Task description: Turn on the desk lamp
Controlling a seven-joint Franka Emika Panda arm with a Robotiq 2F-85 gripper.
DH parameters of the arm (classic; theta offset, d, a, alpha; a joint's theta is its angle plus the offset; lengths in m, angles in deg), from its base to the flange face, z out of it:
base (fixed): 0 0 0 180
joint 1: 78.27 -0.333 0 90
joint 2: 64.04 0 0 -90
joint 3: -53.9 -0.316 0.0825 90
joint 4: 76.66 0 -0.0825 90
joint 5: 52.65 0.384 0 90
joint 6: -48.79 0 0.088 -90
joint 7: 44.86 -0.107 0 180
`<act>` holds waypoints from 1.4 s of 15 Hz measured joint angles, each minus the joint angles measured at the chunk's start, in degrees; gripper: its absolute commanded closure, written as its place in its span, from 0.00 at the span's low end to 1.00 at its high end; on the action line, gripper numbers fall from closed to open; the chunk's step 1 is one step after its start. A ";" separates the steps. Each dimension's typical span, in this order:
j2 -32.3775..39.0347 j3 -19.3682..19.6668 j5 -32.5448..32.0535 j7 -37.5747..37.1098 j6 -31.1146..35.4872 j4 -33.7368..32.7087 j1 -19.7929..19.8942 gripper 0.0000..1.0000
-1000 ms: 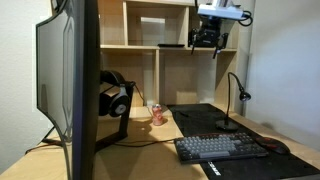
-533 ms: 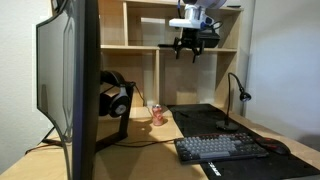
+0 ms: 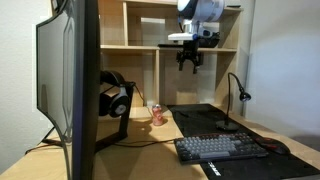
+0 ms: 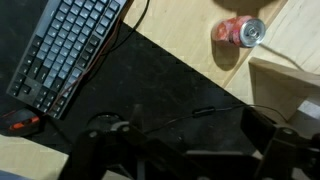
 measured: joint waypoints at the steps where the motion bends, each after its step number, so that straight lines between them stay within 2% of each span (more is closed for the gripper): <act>1: 2.48 0.79 0.37 -2.19 -0.07 -1.24 -0.18 0.00; 3: 6.58 2.03 0.94 -4.50 -0.15 -3.54 -0.38 0.00; 7: 6.13 2.27 0.95 -4.49 -0.19 -3.72 -0.96 0.00; 10: 8.29 3.55 2.01 -10.94 -3.65 -5.26 -2.08 0.00; 15: 18.95 5.25 7.64 -22.78 -3.94 -13.85 -2.23 0.00; 21: 20.27 5.52 7.81 -23.45 -3.93 -15.12 -2.55 0.00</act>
